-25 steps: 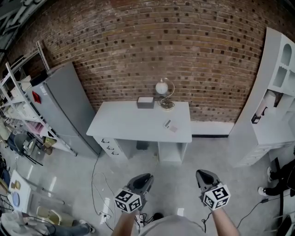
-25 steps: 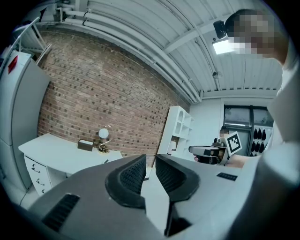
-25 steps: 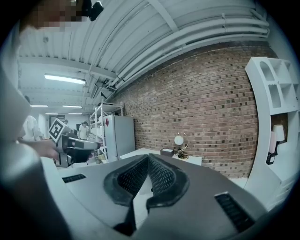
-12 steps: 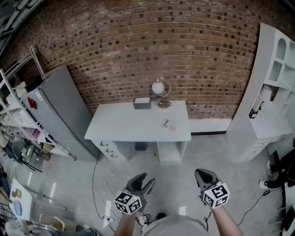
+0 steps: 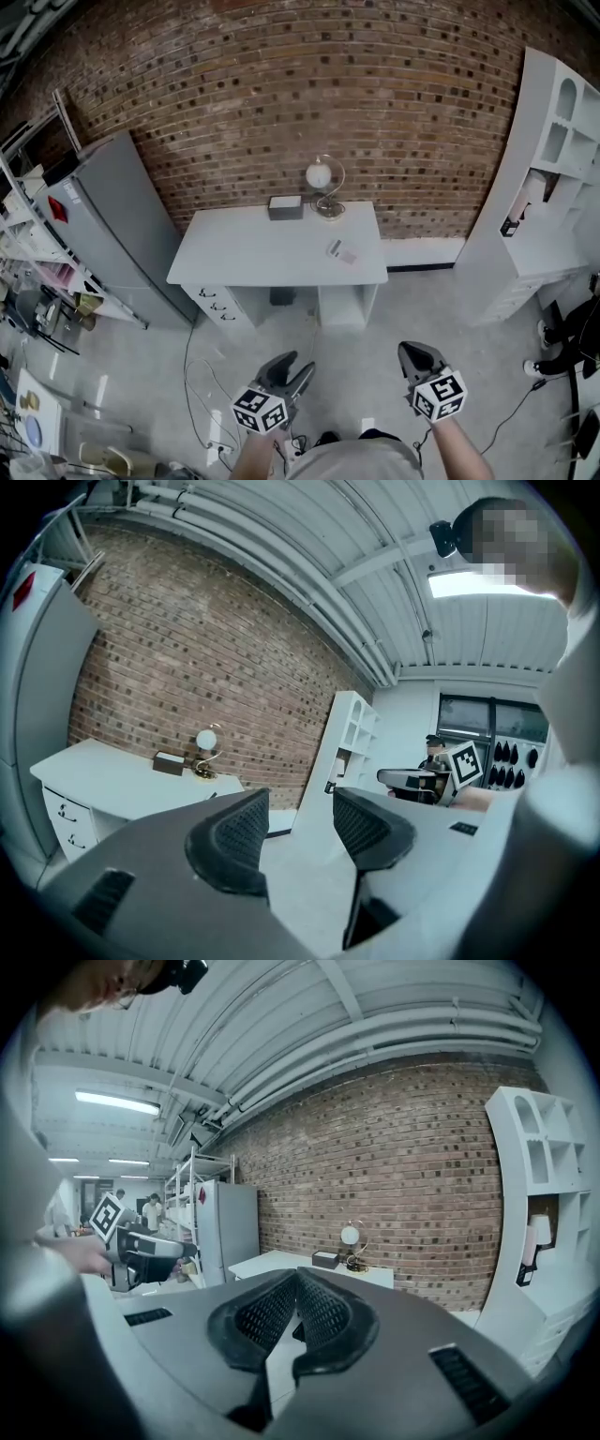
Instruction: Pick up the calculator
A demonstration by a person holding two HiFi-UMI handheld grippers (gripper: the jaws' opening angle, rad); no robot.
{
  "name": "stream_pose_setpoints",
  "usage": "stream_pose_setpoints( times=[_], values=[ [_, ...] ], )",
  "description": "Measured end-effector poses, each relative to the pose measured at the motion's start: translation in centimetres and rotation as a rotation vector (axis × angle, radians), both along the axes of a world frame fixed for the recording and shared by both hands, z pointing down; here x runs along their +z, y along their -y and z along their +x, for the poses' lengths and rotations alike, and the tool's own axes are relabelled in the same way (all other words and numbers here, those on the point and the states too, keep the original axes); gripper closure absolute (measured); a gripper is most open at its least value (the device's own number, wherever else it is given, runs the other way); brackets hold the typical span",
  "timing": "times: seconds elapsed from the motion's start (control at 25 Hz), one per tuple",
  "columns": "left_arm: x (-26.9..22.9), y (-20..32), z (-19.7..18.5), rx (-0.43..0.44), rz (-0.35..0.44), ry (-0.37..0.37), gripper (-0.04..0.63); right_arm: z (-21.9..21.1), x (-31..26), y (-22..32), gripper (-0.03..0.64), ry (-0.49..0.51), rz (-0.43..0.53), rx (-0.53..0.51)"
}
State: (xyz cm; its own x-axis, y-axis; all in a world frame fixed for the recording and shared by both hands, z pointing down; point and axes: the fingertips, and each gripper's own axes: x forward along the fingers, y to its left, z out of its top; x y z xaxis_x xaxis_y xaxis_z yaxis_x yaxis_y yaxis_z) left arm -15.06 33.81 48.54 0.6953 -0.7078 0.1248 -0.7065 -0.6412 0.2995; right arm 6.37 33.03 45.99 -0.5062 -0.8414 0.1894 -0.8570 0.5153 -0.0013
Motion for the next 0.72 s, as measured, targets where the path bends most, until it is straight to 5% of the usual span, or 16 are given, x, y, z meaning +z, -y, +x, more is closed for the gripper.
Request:
stream_pose_setpoints(
  times=[0.72],
  values=[
    [1.9, 3.3, -0.9, -0.003, -0.054, -0.021, 0.367, -0.4, 2.1, 2.8, 0.606, -0.011, -0.054, 0.013]
  ],
)
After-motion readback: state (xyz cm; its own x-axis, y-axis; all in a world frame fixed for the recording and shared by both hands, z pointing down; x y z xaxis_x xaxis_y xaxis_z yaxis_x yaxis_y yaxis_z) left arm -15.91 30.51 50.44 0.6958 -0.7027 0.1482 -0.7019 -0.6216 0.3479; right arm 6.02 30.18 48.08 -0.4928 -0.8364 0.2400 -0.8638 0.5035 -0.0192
